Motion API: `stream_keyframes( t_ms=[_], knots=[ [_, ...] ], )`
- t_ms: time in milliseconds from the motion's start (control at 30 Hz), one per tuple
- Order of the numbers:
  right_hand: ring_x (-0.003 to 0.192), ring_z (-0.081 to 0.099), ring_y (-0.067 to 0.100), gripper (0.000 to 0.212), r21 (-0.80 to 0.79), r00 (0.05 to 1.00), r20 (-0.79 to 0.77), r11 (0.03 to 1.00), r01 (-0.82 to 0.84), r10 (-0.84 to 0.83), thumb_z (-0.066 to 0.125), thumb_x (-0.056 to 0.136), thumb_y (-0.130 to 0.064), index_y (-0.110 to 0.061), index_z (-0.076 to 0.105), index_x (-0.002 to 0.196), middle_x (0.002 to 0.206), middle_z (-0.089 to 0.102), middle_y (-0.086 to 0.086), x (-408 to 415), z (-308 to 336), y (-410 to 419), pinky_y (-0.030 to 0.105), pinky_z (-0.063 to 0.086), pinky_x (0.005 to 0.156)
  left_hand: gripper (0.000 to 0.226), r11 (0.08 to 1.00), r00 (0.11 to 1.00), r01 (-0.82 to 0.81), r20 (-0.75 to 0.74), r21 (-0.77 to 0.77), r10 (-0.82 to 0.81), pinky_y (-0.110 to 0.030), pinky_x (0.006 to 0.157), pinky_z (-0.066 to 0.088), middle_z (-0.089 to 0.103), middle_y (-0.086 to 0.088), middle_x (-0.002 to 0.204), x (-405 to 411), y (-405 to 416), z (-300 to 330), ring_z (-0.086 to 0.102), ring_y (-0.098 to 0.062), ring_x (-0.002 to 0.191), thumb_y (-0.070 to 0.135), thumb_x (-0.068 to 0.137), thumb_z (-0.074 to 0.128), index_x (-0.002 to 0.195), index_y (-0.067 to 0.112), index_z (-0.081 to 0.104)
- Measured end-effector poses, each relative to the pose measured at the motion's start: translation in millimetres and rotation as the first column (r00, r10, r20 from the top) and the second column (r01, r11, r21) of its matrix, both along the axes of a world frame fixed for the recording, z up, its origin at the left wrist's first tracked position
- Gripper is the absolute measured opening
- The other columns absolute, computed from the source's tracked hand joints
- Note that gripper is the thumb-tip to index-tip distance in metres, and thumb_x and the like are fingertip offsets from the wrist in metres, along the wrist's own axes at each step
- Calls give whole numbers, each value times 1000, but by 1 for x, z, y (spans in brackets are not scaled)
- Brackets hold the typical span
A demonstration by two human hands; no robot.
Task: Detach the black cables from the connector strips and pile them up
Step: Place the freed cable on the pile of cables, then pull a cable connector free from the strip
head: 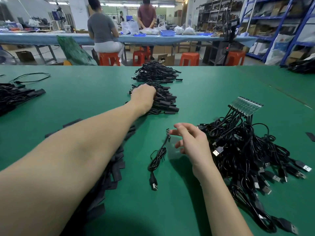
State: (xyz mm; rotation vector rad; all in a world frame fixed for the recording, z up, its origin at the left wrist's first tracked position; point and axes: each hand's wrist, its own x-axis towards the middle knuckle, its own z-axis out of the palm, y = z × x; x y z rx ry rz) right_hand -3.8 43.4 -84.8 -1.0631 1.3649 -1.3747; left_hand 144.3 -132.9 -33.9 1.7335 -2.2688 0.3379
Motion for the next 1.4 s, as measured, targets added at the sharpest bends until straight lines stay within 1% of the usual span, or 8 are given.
stream_keyframes(
  t_ms=[167,500,633,767,900,1033,1200,1400],
  knots=[
    [56,57,9,14,-13,1000,-26,1000,1,-1,61,98,-36,-26,71,100,90,78,-11,-1,-3,-1,28,42,63,32,992,991,114,-69,47,-111,-48,89,50,59,-19,110,0,0,-31,57,-38,105,27,99,58,117,2,53],
    [53,56,7,15,-23,995,-96,1000,-6,4,62,99,-33,-23,72,96,85,77,-11,2,-6,-2,23,43,59,24,988,995,36,-92,153,-22,-44,92,47,54,-22,122,4,-24,-22,55,-39,111,4,96,55,120,0,54],
    [52,56,7,14,-21,995,-99,1000,-6,4,62,98,-32,-23,72,95,86,77,-10,1,-5,-2,21,43,55,34,988,988,47,-154,150,-24,-45,94,49,52,-17,124,1,-9,-18,54,-36,113,16,94,60,126,5,53],
    [52,56,6,14,-23,993,-120,1000,16,-19,61,98,-31,-24,72,94,85,77,-11,0,-4,-2,25,46,57,23,996,935,45,-354,75,-15,-41,91,52,63,-7,112,2,29,-18,59,-25,105,29,92,63,111,15,64],
    [51,56,9,12,-4,988,-109,994,108,-108,60,98,-26,-24,71,94,82,77,-13,-2,-4,-3,30,45,61,11,946,857,98,-509,309,77,-25,78,47,71,1,99,2,82,-21,62,-13,85,37,89,67,91,26,69],
    [54,60,7,11,-7,971,-180,987,159,-157,61,95,-26,-27,71,91,78,75,-17,-2,-9,-4,30,49,69,19,902,853,77,-496,425,160,-28,85,53,71,3,98,-7,118,-41,66,-17,92,47,83,72,88,30,68],
    [80,69,15,7,16,938,-299,982,188,-175,64,89,-33,-30,70,88,86,75,-13,-1,-12,-6,28,51,76,16,908,863,14,-463,418,200,-37,94,54,73,6,103,-14,128,-42,67,-18,102,33,79,74,94,29,69],
    [67,63,7,16,19,941,-232,966,257,-246,75,84,-44,-28,75,85,64,70,-19,-3,-12,-10,27,49,68,13,914,740,192,-665,357,105,-29,82,57,72,16,69,-15,145,-38,67,-2,75,25,78,76,82,29,65]
  ],
)
